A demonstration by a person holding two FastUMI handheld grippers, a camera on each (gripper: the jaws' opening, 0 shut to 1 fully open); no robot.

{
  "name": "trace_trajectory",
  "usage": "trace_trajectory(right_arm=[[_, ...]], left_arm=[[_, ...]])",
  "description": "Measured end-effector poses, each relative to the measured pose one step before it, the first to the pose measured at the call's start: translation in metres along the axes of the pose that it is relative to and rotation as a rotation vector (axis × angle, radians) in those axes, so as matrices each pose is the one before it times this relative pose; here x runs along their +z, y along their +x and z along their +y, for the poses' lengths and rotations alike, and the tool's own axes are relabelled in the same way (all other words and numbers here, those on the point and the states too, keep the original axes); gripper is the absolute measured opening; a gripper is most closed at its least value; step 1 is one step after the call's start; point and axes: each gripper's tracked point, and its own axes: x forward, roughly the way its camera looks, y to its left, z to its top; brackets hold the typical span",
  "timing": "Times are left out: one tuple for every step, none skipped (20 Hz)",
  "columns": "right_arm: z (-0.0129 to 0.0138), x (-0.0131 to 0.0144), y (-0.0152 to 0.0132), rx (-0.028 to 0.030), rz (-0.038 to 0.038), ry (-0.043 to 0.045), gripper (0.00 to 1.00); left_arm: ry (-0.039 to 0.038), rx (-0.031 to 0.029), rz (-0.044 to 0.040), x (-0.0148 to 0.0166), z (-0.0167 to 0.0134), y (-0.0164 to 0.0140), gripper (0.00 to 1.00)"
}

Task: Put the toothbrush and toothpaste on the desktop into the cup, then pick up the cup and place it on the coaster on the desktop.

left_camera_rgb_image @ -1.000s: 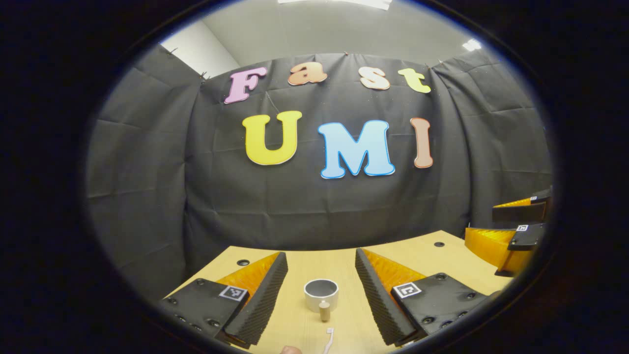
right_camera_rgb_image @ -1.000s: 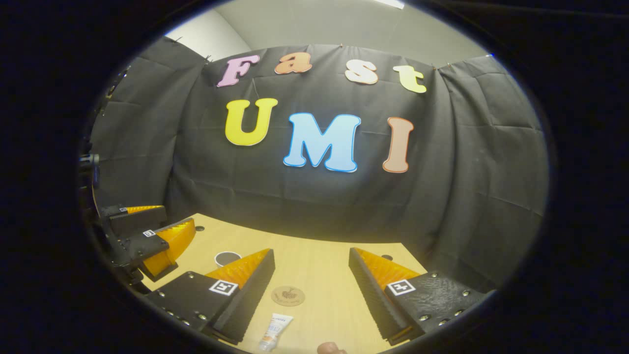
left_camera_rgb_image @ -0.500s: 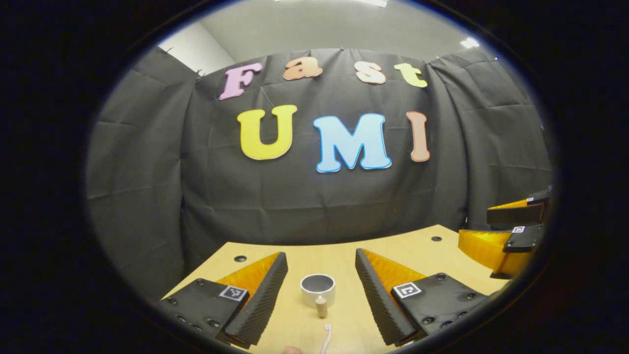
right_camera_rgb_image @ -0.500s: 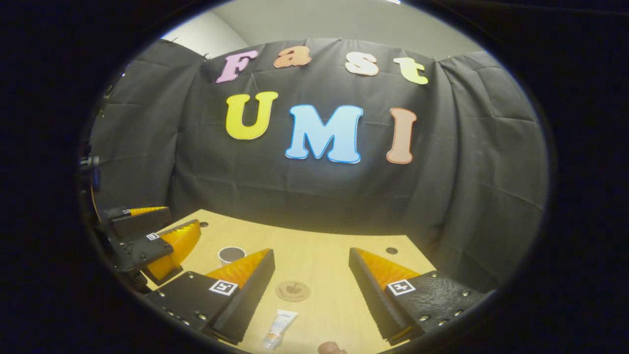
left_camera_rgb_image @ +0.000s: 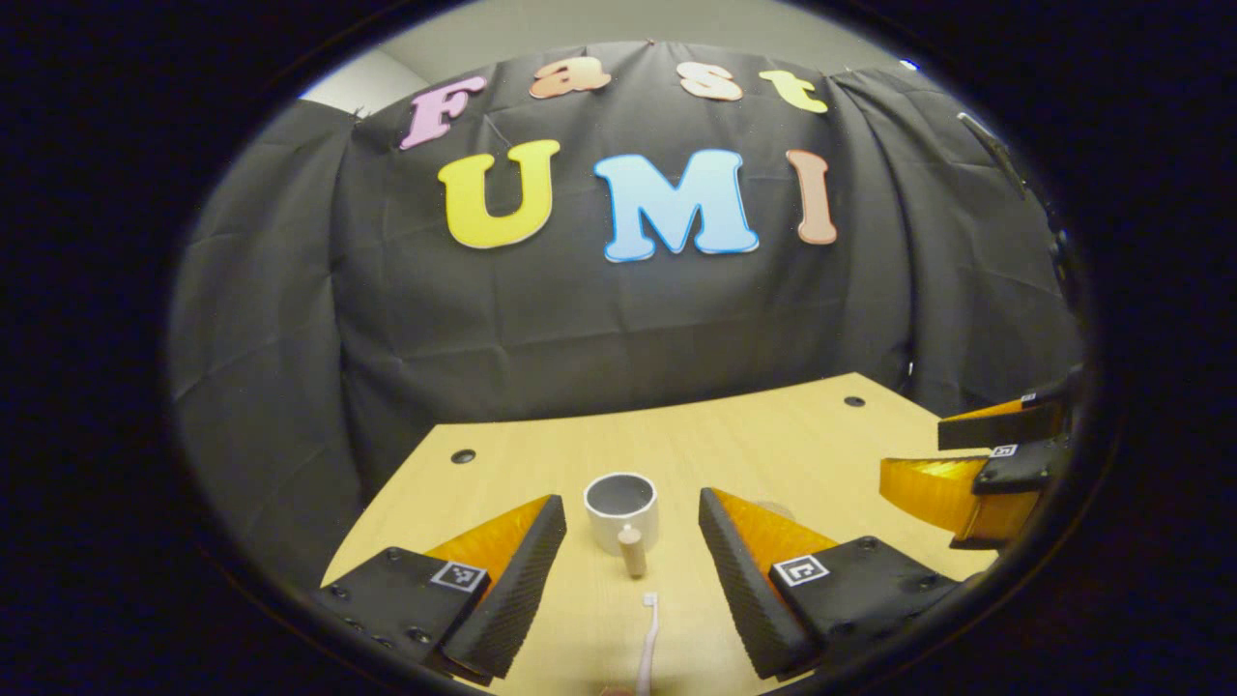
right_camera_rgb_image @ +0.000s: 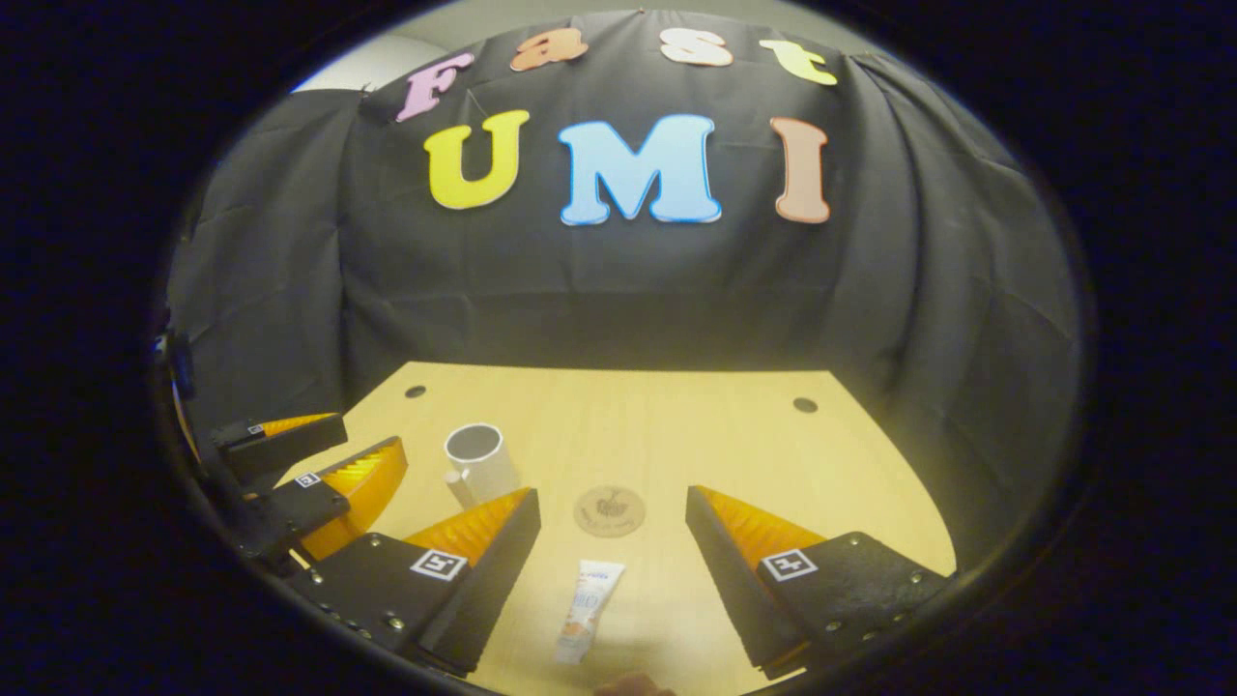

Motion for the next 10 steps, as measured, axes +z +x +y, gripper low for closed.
trace_trajectory(right_arm=[[0.00011,-0.00885,0.00399,0.00008,0.04319,0.01012,0.95],[0.00083,-0.01123,0.00612,-0.00108,0.04197,0.00954,0.95],[-0.00044,-0.01012,0.00747,-0.00016,0.03849,0.00977,0.96],[0.00016,-0.00714,0.00529,0.00002,0.03571,0.00812,0.96],[0.00093,-0.00451,0.00300,-0.00036,0.03466,0.00668,0.97],[0.00112,-0.00506,0.00415,0.00103,0.03242,0.00396,0.97],[0.00100,-0.00832,0.00681,0.00125,0.03130,0.00156,0.97],[0.00109,-0.00744,0.00604,-0.00024,0.03274,-0.00227,0.96],[0.00221,-0.00668,0.00660,0.00083,0.03177,-0.00392,0.97],[0.00230,-0.00534,0.00606,-0.00027,0.03495,-0.00591,0.97]], left_arm=[[-0.00456,-0.00861,0.03316,-0.01068,-0.00092,0.00419,0.92],[-0.00688,-0.00742,0.03263,-0.01056,-0.00110,0.00469,0.92],[-0.00727,-0.00444,0.03193,-0.00847,0.00083,0.00482,0.92],[-0.00745,-0.00525,0.03253,-0.00782,0.00029,0.00616,0.92],[-0.00720,-0.00590,0.03547,-0.00892,0.00008,0.00682,0.92],[-0.00826,-0.00654,0.03804,-0.01146,0.00118,0.00566,0.92],[-0.00750,-0.00573,0.03622,-0.01023,0.00123,0.00387,0.92],[-0.00485,-0.00354,0.03519,-0.00828,0.00146,0.00474,0.92],[-0.00400,0.00031,0.03602,-0.00724,0.00277,0.00519,0.92],[-0.00593,-0.00183,0.03506,-0.00866,0.00201,0.00550,0.92]])
